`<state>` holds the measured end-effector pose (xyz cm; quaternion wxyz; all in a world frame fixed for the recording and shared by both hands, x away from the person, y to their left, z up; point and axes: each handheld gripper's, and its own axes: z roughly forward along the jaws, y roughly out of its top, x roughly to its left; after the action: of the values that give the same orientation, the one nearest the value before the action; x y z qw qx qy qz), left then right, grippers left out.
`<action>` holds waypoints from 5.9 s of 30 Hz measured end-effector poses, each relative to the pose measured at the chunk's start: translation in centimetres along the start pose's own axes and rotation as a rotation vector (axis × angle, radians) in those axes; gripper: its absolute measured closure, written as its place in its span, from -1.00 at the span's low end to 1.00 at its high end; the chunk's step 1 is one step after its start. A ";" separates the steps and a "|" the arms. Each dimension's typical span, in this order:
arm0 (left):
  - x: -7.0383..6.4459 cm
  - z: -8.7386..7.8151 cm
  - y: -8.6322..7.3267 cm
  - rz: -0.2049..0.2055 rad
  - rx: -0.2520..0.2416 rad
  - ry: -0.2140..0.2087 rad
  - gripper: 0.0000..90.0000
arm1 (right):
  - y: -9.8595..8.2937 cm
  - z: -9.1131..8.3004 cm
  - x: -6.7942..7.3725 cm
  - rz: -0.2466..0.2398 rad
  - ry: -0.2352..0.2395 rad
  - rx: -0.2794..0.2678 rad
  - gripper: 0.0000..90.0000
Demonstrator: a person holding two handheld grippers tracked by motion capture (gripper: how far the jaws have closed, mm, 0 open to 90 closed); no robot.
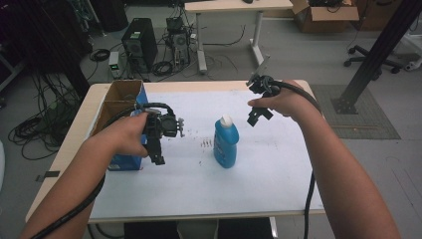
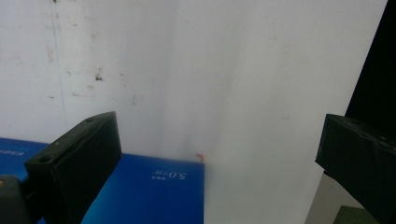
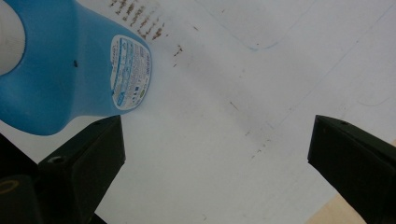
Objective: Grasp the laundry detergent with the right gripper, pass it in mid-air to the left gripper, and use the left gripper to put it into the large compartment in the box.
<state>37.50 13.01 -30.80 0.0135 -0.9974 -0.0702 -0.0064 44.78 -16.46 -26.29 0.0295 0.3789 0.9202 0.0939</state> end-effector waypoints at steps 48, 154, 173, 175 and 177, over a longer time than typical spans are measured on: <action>-0.3 -0.7 -0.2 -0.017 0.008 0.004 -0.99 | -6.4 -0.9 6.6 -0.078 0.015 -0.095 -0.90; 0.1 -0.7 -1.2 -0.020 -0.022 0.008 -0.99 | -8.7 16.4 10.7 0.203 -0.098 -0.816 -0.98; -0.1 -0.5 -1.2 -0.020 -0.021 0.007 -0.99 | -8.3 16.8 11.1 0.217 -0.128 -0.873 -0.81; -0.1 -0.5 -1.2 -0.021 -0.022 0.008 -0.99 | -8.3 16.8 11.2 0.213 -0.127 -0.876 -0.76; 0.0 -0.5 -1.2 -0.022 -0.022 0.006 -0.99 | -8.2 16.8 11.2 0.211 -0.121 -0.879 -0.75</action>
<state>37.28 14.20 -30.31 0.0024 -0.9966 -0.0812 -0.0103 33.21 -11.77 -44.16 0.2316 0.4270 0.7459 0.4558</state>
